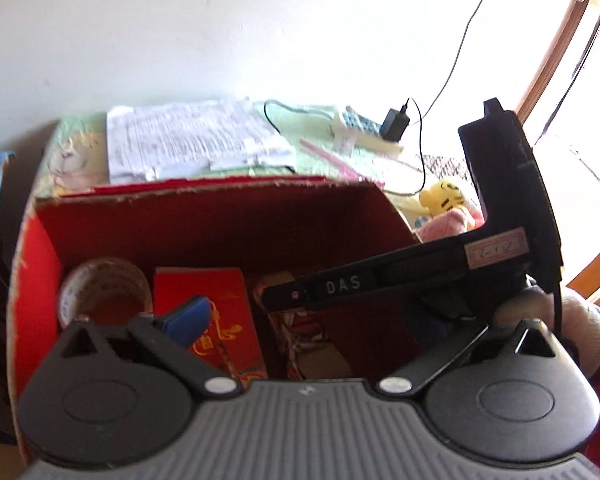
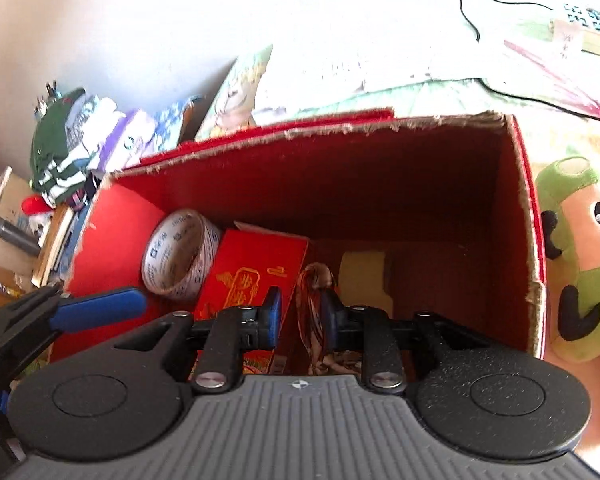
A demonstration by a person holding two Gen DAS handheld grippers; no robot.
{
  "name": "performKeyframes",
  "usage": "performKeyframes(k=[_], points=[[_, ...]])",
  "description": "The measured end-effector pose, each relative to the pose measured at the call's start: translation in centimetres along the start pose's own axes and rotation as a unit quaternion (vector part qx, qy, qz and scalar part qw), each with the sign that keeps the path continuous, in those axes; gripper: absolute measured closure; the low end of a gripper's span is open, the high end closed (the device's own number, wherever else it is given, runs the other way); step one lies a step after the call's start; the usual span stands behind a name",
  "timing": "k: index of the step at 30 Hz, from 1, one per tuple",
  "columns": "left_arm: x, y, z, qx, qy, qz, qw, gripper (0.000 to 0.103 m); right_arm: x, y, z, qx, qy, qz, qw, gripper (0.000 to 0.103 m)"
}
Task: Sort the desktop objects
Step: 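Withdraw the open right gripper up out of the red box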
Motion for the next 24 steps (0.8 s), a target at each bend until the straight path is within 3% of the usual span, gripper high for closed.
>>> performKeyframes(k=[6, 11, 14, 18, 24], points=[[0.3, -2.1, -1.1, -0.016, -0.023, 0.054, 0.9981, 0.001, -0.1, -0.2, 0.0, -0.009, -0.004, 0.023, 1.0, 0.078], [0.4, -5.7, -2.4, -0.088, -0.037, 0.112, 0.9891, 0.001, 0.2, -2.4, 0.0, -0.018, -0.002, 0.118, 0.993, 0.077], [1.0, -8.1, -3.4, -0.13, -0.045, 0.123, 0.9829, 0.001, 1.0, -4.0, -0.7, 0.008, -0.026, 0.177, 0.984, 0.077], [3.0, -10.0, -6.0, -0.183, -0.084, 0.098, 0.9746, 0.001, 2.6, -6.1, -2.8, -0.013, -0.057, 0.203, 0.977, 0.077], [8.0, -10.2, -9.8, -0.171, -0.181, 0.019, 0.9684, 0.001, 5.0, -8.3, -6.3, -0.077, -0.076, 0.213, 0.971, 0.075]])
Point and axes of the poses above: each gripper's, at about its wrist camera, not at the fingertips, and y roughly the way its jaws point, z to its right, x to its underside, the point moved 5 cm from there along y, roughly the way its jaws point, and after that the axes turned 1 degree about -x, right-handed, at the moved point
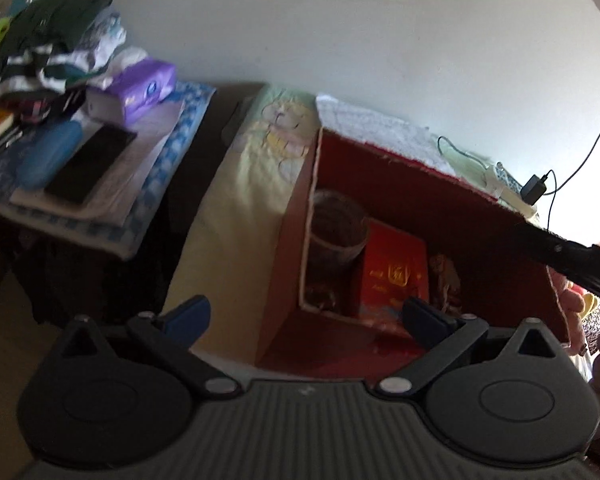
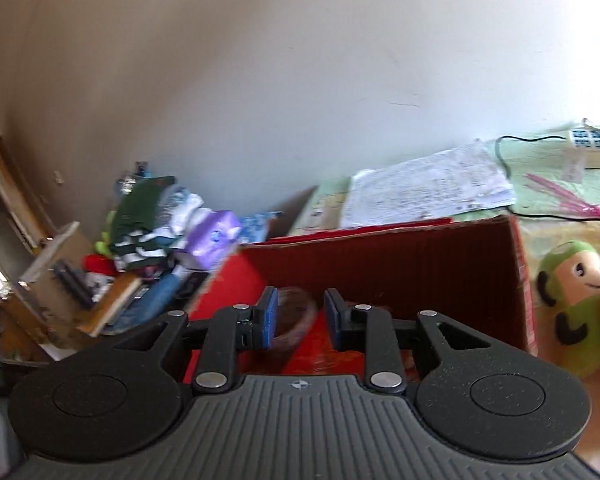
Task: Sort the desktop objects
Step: 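Withdraw the open right gripper up out of the red box, then reach the right gripper to the orange gourd-shaped toy and close on its neck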
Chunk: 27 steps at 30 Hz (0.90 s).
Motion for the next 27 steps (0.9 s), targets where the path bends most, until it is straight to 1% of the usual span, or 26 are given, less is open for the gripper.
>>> performKeyframes(k=[2, 5, 8, 11, 17, 21, 27], points=[[1.3, 0.9, -0.5, -0.012, 0.001, -0.027, 0.9996, 0.001, 0.9, -0.2, -1.4, -0.012, -0.008, -0.005, 1.0, 0.075], [3.0, 1.8, -0.5, -0.028, 0.018, -0.058, 0.9977, 0.001, 2.7, 0.0, -3.0, -0.018, -0.023, -0.014, 0.999, 0.074], [4.5, 2.3, 0.2, -0.042, 0.048, -0.082, 0.9946, 0.001, 4.3, 0.2, -4.4, -0.034, -0.034, -0.031, 0.998, 0.074], [5.9, 2.7, 0.8, -0.048, 0.072, -0.099, 0.9913, 0.001, 5.3, 0.5, -5.3, -0.04, -0.039, -0.043, 0.997, 0.074], [7.8, 3.4, 0.7, -0.05, 0.075, -0.133, 0.9871, 0.001, 6.8, 0.5, -5.1, -0.047, 0.001, -0.059, 0.997, 0.075], [9.1, 3.8, 0.8, -0.055, 0.08, -0.153, 0.9835, 0.001, 8.1, 0.6, -5.2, -0.051, 0.016, -0.081, 0.995, 0.075], [9.9, 4.2, 1.1, -0.065, 0.093, -0.157, 0.981, 0.001, 9.5, 0.7, -4.6, -0.038, 0.046, -0.107, 0.992, 0.074]])
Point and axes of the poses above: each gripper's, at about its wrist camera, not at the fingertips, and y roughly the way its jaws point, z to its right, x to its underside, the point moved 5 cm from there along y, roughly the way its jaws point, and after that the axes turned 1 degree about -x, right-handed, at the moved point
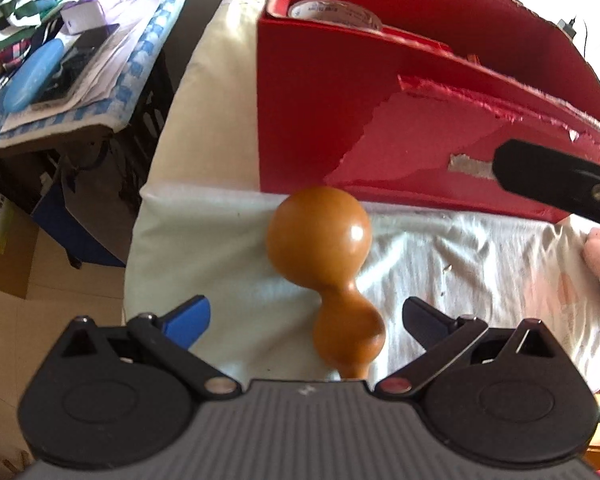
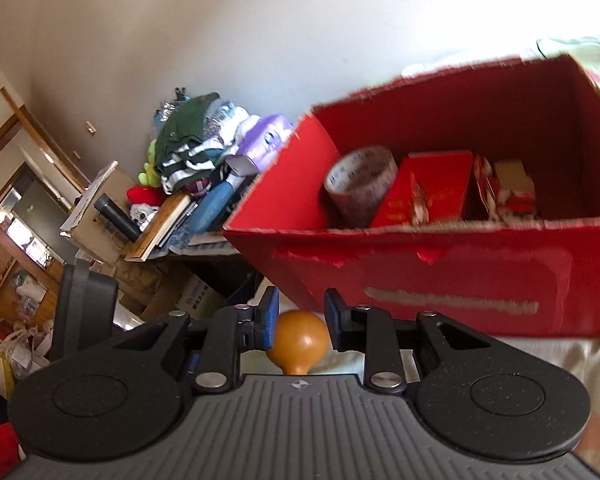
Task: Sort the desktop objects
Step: 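Reach the right gripper to the orange gourd-shaped toy and close on its neck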
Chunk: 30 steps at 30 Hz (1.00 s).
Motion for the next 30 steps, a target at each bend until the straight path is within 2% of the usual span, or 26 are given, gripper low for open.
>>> performKeyframes(k=[10, 18, 24, 28, 30], points=[[0.6, 1.1, 0.5, -0.005, 0.02, -0.018, 0.9996, 0.001, 1.9, 1.4, 2.0, 0.0, 0.069, -0.058, 0.996, 0.073], [1.1, 1.4, 0.4, -0.027, 0.029, -0.021, 0.999, 0.002, 2.5, 2.9, 2.2, -0.019, 0.095, -0.09, 0.991, 0.073], [1.3, 1.4, 0.0, -0.024, 0.025, -0.025, 0.9991, 0.003, 2.6, 3.7, 2.0, -0.029, 0.1, -0.107, 0.989, 0.073], [1.2, 1.9, -0.2, -0.026, 0.024, -0.027, 0.999, 0.004, 2.6, 4.2, 1.7, -0.041, 0.1, -0.116, 0.987, 0.065], [1.2, 2.0, -0.4, -0.027, 0.023, -0.027, 0.999, 0.004, 2.7, 4.6, 1.7, -0.044, 0.102, -0.126, 0.986, 0.065]])
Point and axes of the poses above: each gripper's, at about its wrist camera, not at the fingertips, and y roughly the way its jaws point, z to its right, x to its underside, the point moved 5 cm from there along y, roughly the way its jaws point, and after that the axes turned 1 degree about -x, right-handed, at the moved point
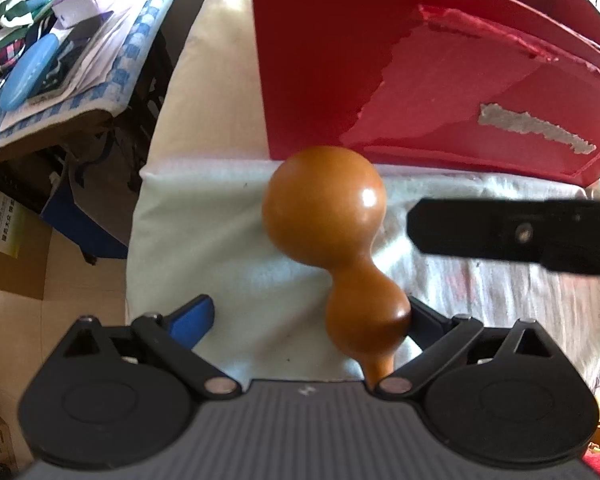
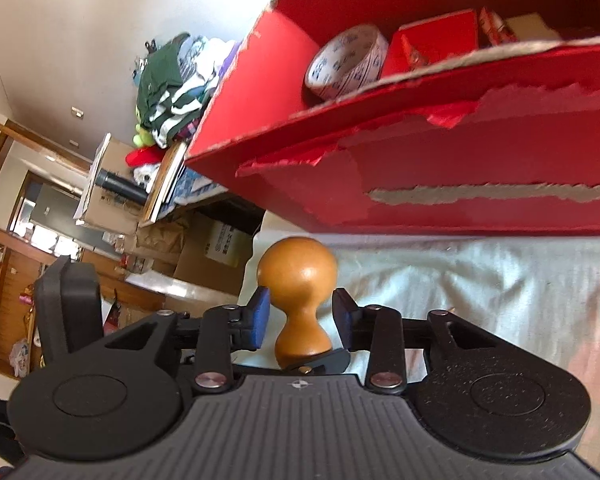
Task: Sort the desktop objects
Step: 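Reach the right gripper to the orange gourd-shaped toy and close on its neck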
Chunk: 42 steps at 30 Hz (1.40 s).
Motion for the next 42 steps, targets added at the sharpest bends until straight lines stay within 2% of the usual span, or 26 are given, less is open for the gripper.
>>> performKeyframes(k=[8, 16, 20, 23, 29, 42], points=[[0.0, 0.3, 0.1, -0.006, 0.016, 0.013, 0.9998, 0.002, 0.0, 0.9, 0.5, -0.019, 0.021, -0.021, 0.999, 0.064], [0.4, -0.3, -0.7, 0.033, 0.009, 0.066, 0.9972, 0.002, 0.1, 2.5, 0.7, -0.029, 0.037, -0.051, 0.998, 0.064], [1.0, 0.0, 0.1, 0.008, 0.057, 0.088, 0.9945, 0.001, 0.4, 3.1, 1.3, -0.031, 0.057, -0.067, 0.996, 0.064], [1.0, 0.0, 0.2, 0.01, 0.061, 0.093, 0.9938, 0.001, 0.6, 3.4, 2.0, -0.033, 0.077, -0.075, 0.994, 0.065], [1.1, 0.0, 0.1, 0.009, 0.065, 0.104, 0.9924, 0.0, 0.8, 2.7, 2.9, -0.045, 0.095, -0.067, 0.992, 0.067], [0.9, 0.3, 1.3, 0.018, 0.083, 0.142, 0.9862, 0.0, 0.9, 1.8, 3.2, -0.044, 0.077, -0.034, 0.995, 0.069]])
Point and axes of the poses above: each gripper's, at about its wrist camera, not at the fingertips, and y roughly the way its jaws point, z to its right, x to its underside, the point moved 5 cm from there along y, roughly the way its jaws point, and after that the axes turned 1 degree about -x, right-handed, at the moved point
